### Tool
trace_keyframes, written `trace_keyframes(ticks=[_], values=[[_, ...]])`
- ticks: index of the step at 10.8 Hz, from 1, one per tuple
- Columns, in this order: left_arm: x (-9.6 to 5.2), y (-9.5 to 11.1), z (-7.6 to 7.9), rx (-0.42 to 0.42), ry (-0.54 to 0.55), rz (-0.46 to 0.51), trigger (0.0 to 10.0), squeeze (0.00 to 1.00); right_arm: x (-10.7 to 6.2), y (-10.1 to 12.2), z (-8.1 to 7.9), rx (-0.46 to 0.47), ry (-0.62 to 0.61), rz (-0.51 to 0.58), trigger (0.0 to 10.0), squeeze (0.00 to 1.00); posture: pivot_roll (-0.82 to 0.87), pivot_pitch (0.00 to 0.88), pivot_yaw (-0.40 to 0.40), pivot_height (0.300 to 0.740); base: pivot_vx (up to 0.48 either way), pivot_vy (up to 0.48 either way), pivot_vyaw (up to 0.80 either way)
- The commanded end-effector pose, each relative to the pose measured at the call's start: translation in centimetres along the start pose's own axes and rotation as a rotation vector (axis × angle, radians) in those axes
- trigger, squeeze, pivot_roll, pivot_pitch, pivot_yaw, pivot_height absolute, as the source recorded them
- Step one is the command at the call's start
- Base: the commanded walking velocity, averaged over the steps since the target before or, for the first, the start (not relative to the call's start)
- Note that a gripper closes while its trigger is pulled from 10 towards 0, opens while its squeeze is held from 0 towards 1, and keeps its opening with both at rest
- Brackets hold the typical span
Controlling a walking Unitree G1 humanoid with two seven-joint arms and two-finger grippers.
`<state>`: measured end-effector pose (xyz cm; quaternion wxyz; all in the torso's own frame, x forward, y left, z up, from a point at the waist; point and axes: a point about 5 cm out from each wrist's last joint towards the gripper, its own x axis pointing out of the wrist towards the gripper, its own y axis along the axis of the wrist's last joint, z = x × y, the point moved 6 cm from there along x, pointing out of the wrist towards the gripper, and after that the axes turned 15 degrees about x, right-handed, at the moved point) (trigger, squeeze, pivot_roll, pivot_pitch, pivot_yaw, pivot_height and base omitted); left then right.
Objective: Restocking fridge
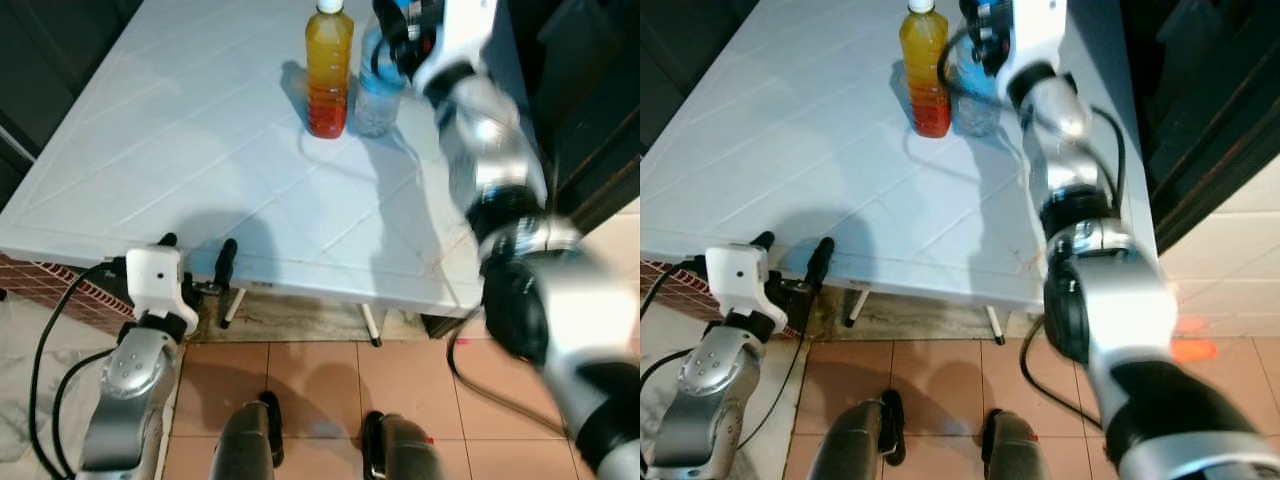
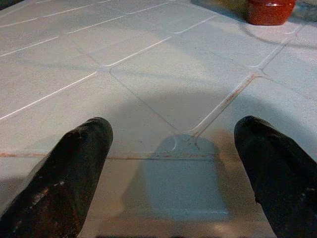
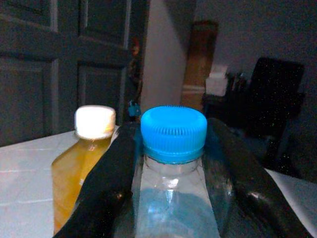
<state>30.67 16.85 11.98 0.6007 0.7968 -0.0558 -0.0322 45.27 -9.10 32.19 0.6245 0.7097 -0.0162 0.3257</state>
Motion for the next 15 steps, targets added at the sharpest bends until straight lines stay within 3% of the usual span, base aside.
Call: trace_keyframes(ticks=[1,4,8,10,15], values=[[0.1,-0.5,-0.1,0.005,0.008,-0.014,10.0,0.0,0.1,1.0,-0.9,-0.028,0.028,0.048,10.0,0.0,0.06,0.177,0.034,0.74,0.0,0.0,0.0],[1.7,-0.3,0.6,-0.016,0.003,0.015,10.0,0.0,-2.6,2.0,-1.5,-0.044,-0.034,0.127,10.0,0.0,0.0,0.134,0.033,0.74,0.0,0.0,0.0],[3.5,0.3,1.2,-0.027,-0.003,0.052,10.0,0.0,-2.6,3.7,-3.1,0.01,-0.092,0.14,10.0,0.0,-0.02,0.082,0.032,0.74,0.0,0.0,0.0],[3.8,0.1,1.3,-0.023,-0.009,0.052,10.0,0.0,-3.4,2.9,-3.3,0.063,-0.159,0.1,10.0,0.0,-0.02,0.07,0.035,0.74,0.0,0.0,0.0],[4.5,0.2,1.7,-0.016,-0.031,0.069,10.0,0.0,-8.3,1.0,-3.1,0.096,-0.273,-0.038,10.0,0.0,-0.05,0.07,0.063,0.74,0.0,0.0,0.0]])
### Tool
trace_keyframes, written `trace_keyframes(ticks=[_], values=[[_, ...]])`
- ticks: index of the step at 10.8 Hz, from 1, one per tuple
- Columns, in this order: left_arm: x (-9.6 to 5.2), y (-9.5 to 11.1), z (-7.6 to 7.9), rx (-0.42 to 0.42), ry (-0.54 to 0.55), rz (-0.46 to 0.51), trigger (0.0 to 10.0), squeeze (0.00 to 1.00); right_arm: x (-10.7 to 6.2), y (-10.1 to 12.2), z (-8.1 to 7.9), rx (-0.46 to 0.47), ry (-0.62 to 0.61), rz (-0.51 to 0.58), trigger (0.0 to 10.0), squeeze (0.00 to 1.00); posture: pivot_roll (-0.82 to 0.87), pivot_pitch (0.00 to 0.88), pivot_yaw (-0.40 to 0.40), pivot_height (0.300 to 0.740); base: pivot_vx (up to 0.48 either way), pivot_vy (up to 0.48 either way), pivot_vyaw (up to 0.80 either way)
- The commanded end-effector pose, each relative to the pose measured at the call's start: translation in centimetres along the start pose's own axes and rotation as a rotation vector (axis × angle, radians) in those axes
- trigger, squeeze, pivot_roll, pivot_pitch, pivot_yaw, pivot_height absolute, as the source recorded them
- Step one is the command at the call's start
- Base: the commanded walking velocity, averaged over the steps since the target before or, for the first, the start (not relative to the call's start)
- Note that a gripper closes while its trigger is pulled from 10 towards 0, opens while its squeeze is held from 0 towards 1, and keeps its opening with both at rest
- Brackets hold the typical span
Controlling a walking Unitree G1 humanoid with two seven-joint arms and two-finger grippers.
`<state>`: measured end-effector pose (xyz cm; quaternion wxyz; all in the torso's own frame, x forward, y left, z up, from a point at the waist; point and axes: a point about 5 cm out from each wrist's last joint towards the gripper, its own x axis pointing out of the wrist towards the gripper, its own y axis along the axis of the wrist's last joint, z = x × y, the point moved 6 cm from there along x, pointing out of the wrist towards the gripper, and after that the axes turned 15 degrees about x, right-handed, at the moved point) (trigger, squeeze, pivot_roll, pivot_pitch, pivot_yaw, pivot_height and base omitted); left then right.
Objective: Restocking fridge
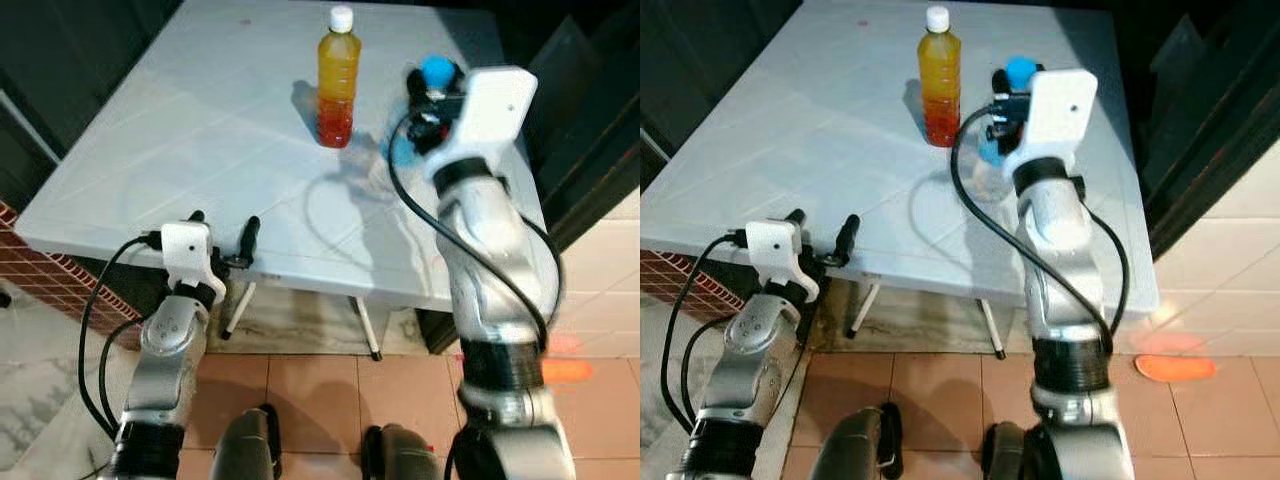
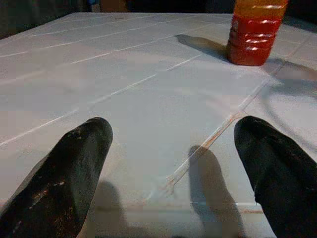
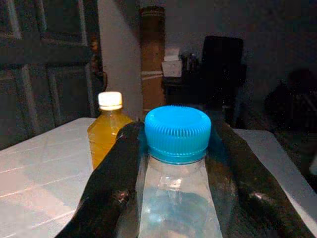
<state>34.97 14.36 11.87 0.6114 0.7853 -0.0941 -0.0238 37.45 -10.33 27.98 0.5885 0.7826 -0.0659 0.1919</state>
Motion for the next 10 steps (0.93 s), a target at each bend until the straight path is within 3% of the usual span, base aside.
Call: trace_keyframes(ticks=[1,2,3,7,10], values=[[0.1,-0.1,-0.1,0.012,-0.002,-0.001,10.0,0.0,-0.1,1.2,-1.1,-0.003,0.027,0.032,10.0,0.0,-0.06,0.069,0.066,0.74,0.0,0.0,0.0],[0.2,-0.1,0.1,0.01,-0.009,0.002,10.0,0.0,-0.5,0.8,-0.9,0.002,0.02,0.012,10.0,0.13,-0.06,0.069,0.068,0.74,0.0,0.0,0.0],[0.2,-0.1,0.2,0.009,-0.012,0.004,10.0,0.0,-0.9,0.2,-0.6,0.005,0.008,-0.006,10.0,1.0,-0.05,0.07,0.068,0.74,0.0,0.0,0.0],[0.1,-0.3,0.0,0.015,-0.011,0.001,10.0,0.0,-1.4,-0.7,-0.2,-0.087,0.013,-0.042,10.0,1.0,-0.05,0.072,0.072,0.74,0.0,0.0,0.0],[0.1,-0.3,0.2,0.016,-0.017,-0.001,10.0,0.0,-1.2,-0.4,-0.5,-0.1,0.031,-0.03,10.0,1.0,-0.05,0.076,0.075,0.74,0.0,0.0,0.0]])
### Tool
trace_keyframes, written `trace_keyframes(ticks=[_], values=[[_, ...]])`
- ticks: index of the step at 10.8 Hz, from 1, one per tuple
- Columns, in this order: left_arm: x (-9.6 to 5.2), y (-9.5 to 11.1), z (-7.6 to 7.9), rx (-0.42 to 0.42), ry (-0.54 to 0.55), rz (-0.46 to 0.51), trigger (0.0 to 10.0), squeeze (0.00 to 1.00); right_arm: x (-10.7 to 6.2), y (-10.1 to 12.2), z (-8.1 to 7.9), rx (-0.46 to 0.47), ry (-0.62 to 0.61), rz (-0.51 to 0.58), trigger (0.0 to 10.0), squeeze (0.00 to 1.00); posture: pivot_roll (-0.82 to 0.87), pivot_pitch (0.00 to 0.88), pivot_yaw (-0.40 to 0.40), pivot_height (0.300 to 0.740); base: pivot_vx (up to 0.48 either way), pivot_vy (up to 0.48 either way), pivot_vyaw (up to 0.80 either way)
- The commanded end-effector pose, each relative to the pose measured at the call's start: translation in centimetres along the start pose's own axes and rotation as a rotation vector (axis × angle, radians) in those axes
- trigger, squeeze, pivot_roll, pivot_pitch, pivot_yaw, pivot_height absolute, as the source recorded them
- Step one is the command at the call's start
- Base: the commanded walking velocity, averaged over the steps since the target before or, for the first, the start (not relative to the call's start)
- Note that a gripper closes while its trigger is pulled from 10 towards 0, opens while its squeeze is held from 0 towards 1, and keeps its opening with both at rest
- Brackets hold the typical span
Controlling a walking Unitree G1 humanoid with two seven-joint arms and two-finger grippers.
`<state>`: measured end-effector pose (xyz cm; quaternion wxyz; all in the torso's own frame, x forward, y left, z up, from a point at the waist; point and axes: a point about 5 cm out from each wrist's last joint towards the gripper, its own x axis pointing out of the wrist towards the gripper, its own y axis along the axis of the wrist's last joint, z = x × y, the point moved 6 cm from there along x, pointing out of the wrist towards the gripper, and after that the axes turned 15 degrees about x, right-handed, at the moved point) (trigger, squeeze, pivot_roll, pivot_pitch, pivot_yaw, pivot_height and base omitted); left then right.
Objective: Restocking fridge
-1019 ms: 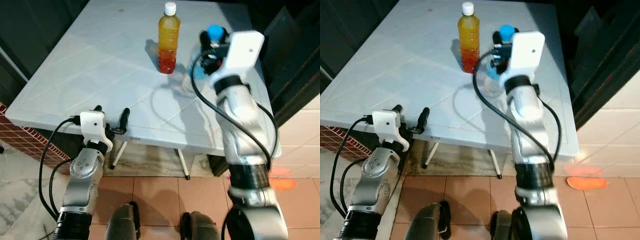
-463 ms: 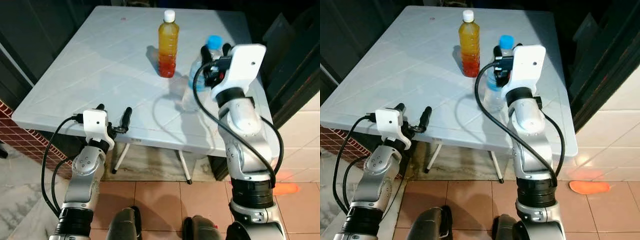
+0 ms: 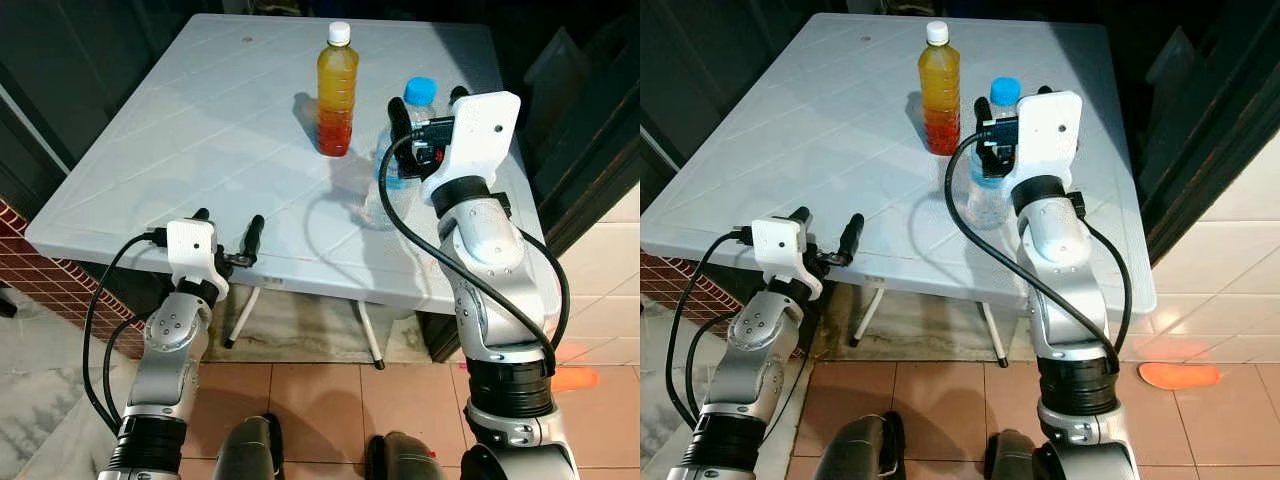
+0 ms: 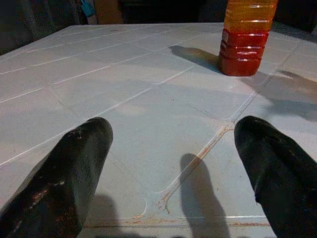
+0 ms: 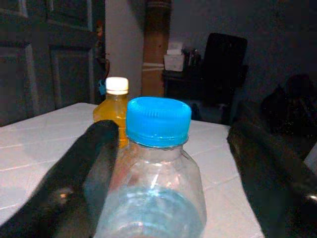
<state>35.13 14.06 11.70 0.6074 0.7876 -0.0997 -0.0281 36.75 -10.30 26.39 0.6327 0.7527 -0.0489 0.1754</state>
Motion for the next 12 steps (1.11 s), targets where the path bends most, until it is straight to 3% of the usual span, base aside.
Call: trace_keyframes(ticks=[1,6,7,12], values=[[-0.1,-0.3,-0.1,0.009,-0.004,-0.006,10.0,0.0,0.2,1.0,-0.7,-0.004,0.029,0.035,10.0,1.0,-0.05,0.077,0.074,0.74,0.0,0.0,0.0],[-0.2,-0.5,0.0,0.013,-0.005,-0.015,10.0,0.0,1.5,0.7,-2.1,-0.001,0.101,0.0,10.0,1.0,-0.04,0.078,0.073,0.74,0.0,0.0,0.0],[-0.2,-0.5,0.0,0.013,-0.005,-0.017,10.0,0.0,1.8,0.4,-2.0,-0.009,0.107,-0.019,10.0,0.0,-0.04,0.078,0.071,0.74,0.0,0.0,0.0],[-0.2,-0.6,0.0,0.01,-0.002,-0.022,10.0,0.0,2.7,-0.3,-1.4,-0.022,0.111,-0.049,10.0,0.0,-0.03,0.077,0.069,0.74,0.0,0.0,0.0]])
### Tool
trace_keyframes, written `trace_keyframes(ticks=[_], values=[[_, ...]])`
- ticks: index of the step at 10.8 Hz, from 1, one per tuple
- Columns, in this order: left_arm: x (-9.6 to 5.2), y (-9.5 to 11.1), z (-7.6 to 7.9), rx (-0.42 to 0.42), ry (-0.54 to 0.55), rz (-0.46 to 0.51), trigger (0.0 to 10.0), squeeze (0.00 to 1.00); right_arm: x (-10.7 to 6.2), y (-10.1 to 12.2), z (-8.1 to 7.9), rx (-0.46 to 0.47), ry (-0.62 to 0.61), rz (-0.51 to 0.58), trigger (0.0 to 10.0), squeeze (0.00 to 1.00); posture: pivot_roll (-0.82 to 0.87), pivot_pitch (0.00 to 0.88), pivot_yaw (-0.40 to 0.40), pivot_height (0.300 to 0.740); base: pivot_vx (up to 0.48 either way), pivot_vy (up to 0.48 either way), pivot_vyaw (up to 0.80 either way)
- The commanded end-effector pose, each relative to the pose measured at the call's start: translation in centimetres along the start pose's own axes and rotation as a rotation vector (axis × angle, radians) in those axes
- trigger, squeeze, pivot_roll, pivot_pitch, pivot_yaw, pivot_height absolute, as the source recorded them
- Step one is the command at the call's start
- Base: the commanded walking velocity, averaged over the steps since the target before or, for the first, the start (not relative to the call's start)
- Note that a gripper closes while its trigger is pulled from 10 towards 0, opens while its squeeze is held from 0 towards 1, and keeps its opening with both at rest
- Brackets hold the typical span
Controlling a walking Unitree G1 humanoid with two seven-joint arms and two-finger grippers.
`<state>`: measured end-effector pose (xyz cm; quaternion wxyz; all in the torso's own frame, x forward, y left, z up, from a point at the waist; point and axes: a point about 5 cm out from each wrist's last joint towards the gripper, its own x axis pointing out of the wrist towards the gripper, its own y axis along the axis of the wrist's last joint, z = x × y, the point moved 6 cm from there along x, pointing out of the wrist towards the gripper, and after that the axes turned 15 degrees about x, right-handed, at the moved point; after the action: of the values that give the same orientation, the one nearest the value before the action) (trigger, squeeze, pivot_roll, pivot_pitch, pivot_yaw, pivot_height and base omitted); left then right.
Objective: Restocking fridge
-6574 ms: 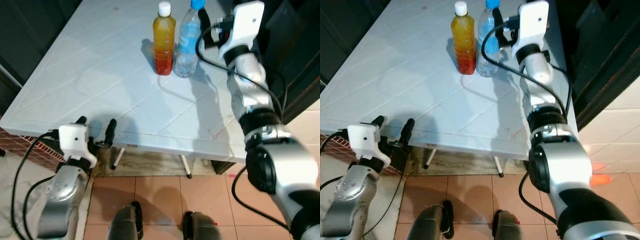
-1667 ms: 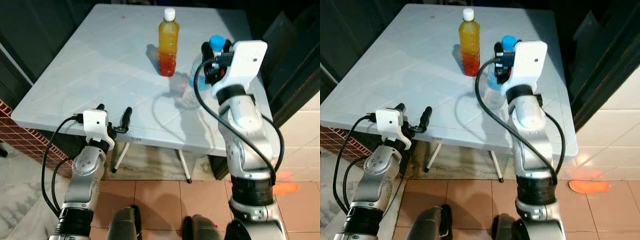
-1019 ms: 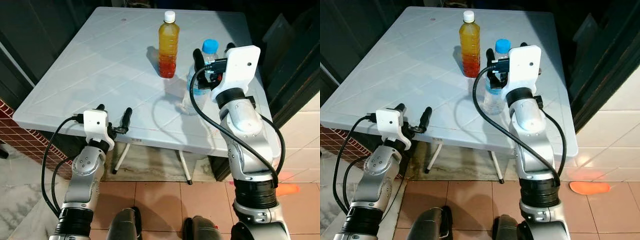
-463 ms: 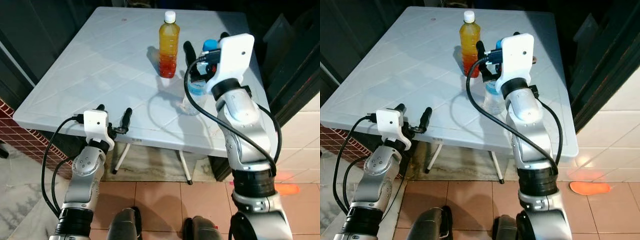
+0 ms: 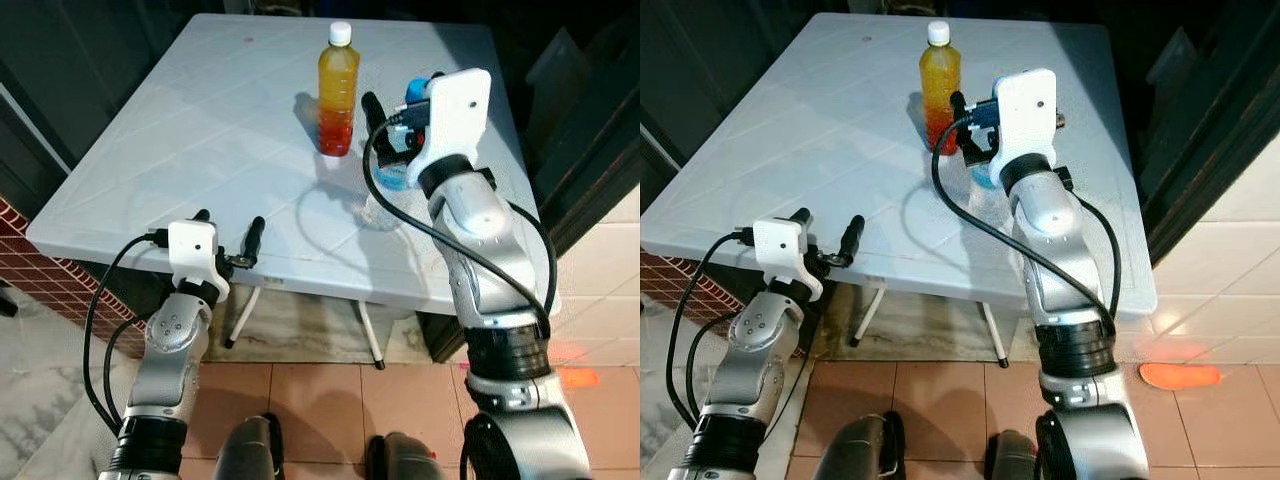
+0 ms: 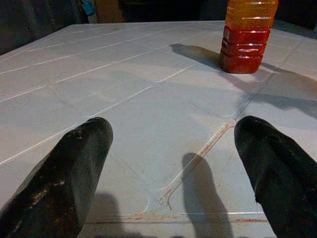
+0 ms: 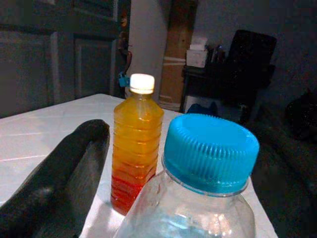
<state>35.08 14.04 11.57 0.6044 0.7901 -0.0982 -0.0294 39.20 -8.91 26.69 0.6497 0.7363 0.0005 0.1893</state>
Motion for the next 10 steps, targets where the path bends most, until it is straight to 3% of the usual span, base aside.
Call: trace_keyframes(ticks=[1,10], values=[[-0.2,-0.5,-0.2,0.003,-0.001,-0.017,10.0,0.0,0.4,0.4,-0.4,0.002,0.023,0.012,10.0,0.0,-0.03,0.076,0.07,0.74,0.0,0.0,0.0],[-0.4,-0.7,-0.2,0.011,-0.003,-0.026,10.0,0.0,1.9,0.6,-1.4,0.002,0.095,0.008,10.0,0.0,-0.02,0.081,0.067,0.74,0.0,0.0,0.0]])
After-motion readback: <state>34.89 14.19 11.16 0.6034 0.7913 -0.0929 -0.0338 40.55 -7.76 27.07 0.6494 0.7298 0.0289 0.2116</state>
